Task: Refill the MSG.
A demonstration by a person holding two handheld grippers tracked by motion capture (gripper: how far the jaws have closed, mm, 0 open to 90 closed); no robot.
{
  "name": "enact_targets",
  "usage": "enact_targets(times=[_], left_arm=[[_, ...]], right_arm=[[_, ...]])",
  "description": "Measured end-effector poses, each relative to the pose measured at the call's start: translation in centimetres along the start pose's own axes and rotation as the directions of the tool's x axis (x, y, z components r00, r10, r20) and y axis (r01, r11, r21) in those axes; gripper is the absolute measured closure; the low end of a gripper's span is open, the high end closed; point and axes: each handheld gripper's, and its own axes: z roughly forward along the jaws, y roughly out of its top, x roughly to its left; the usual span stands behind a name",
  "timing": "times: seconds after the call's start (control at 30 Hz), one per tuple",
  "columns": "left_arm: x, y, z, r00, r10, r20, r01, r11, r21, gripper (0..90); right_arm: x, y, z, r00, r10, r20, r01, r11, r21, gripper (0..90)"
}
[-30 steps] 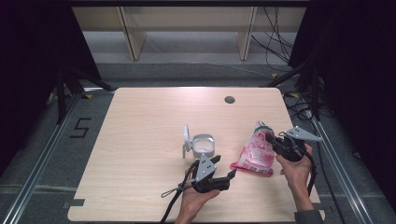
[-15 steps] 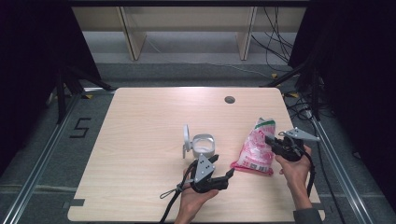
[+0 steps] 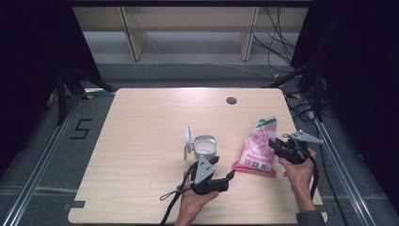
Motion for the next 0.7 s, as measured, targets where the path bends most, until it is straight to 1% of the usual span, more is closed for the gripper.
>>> enact_targets(times=[0.07, 0.1, 0.13, 0.17, 0.2, 0.23, 0.27, 0.3, 0.33, 0.37, 0.4, 0.43, 0.47, 0.5, 0.53, 0.57, 0.6, 0.63, 0.67, 0.7], left_arm=[[0.0, 0.0, -0.1, 1.0, 0.0, -0.001, 0.0, 1.0, 0.006, 27.9], [0.0, -0.1, 0.0, 1.0, -0.002, 0.002, 0.002, 1.0, -0.005, 27.9], [0.0, 0.0, -0.1, 1.0, 0.003, -0.003, -0.003, 1.0, 0.002, 27.9], [0.0, 0.0, -0.1, 1.0, 0.001, -0.002, -0.001, 1.0, 0.002, 27.9], [0.1, 0.0, 0.0, 1.0, 0.001, 0.007, -0.001, 1.0, -0.003, 27.9], [0.0, 0.0, -0.1, 1.0, 0.003, -0.002, -0.003, 1.0, 0.005, 27.9], [0.0, 0.0, -0.2, 1.0, 0.005, -0.003, -0.005, 1.0, 0.005, 27.8], [0.0, 0.1, -0.2, 1.0, 0.004, -0.003, -0.004, 1.0, 0.0, 27.9], [0.1, 0.1, -0.2, 1.0, -0.001, 0.004, 0.001, 0.9999, -0.014, 27.9], [0.1, 0.1, -0.3, 1.0, 0.004, -0.001, -0.004, 1.0, 0.0, 27.9], [0.2, 0.1, -0.4, 1.0, 0.004, -0.001, -0.004, 1.0, 0.0, 27.8], [0.2, 0.1, -0.5, 1.0, -0.001, -0.007, 0.001, 1.0, -0.001, 27.8], [0.3, 0.1, -0.5, 1.0, -0.001, 0.0, 0.001, 0.9999, -0.012, 27.8], [0.4, 0.2, -0.7, 1.0, 0.0, -0.01, 0.0, 1.0, -0.005, 27.8], [0.6, 0.2, -0.7, 0.9999, 0.013, -0.002, -0.013, 0.9999, -0.009, 27.8], [0.7, 0.3, -0.9, 0.9997, 0.024, -0.003, -0.024, 0.9997, -0.008, 27.8], [0.7, 0.3, -1.0, 0.9999, 0.002, -0.01, -0.002, 1.0, -0.008, 27.9], [0.8, 0.3, -1.0, 1.0, -0.001, -0.006, 0.001, 0.9999, -0.013, 28.2], [0.8, 0.3, -1.3, 0.9999, 0.006, -0.01, -0.006, 1.0, 0.001, 29.0], [0.9, 0.3, -1.3, 0.9999, 0.003, -0.01, -0.003, 1.0, -0.007, 29.3]], right_arm=[[-0.2, -0.2, 0.1, 0.9999, 0.009, 0.01, -0.009, 1.0, -0.004, 66.5], [-0.2, -0.2, 0.0, 0.9997, 0.017, 0.017, -0.017, 1.0, 0.008, 65.3], [-0.3, -0.3, -0.1, 0.9996, 0.017, 0.022, -0.017, 1.0, 0.007, 64.8], [-0.3, -0.3, -0.2, 0.9996, 0.027, 0.008, -0.027, 1.0, 0.011, 63.8], [-0.4, -0.4, -0.1, 0.9994, 0.027, 0.02, -0.027, 1.0, 0.0, 62.5], [-0.3, -0.5, -0.3, 0.9979, 0.054, 0.035, -0.055, 0.998, 0.013, 61.8], [-0.3, -0.5, -0.4, 0.9972, 0.072, 0.018, -0.072, 0.997, -0.006, 60.6], [-0.3, -0.5, -0.7, 0.996, 0.083, 0.032, -0.083, 0.997, 0.008, 59.0], [-0.6, -0.4, -0.6, 0.9981, 0.046, 0.041, -0.046, 0.999, -0.016, 57.6], [-0.3, -0.4, -1.0, 0.9953, 0.087, 0.042, -0.087, 0.996, -0.008, 56.4], [-0.7, -0.4, -1.0, 0.9975, 0.047, 0.053, -0.045, 0.999, -0.025, 56.3], [-0.6, -0.3, -1.2, 0.9962, 0.068, 0.053, -0.067, 0.997, -0.022, 56.1], [-0.9, -0.3, -1.2, 0.9977, 0.042, 0.054, -0.04, 0.998, -0.038, 55.1], [-0.8, -0.3, -1.3, 0.9962, 0.062, 0.061, -0.059, 0.997, -0.041, 53.8], [-0.7, -0.3, -1.3, 0.9963, 0.066, 0.055, -0.064, 0.997, -0.045, 52.6], [-0.8, -0.2, -1.4, 0.9964, 0.056, 0.064, -0.053, 0.998, -0.042, 51.7], [-0.6, -0.2, -1.6, 0.9955, 0.074, 0.06, -0.072, 0.997, -0.029, 51.2], [-0.5, -0.2, -1.6, 0.9961, 0.061, 0.063, -0.059, 0.998, -0.038, 50.8], [-0.1, -0.2, -1.7, 0.994, 0.088, 0.066, -0.085, 0.996, -0.041, 50.6], [0.1, -0.2, -1.8, 0.9943, 0.091, 0.056, -0.089, 0.995, -0.04, 50.2]])
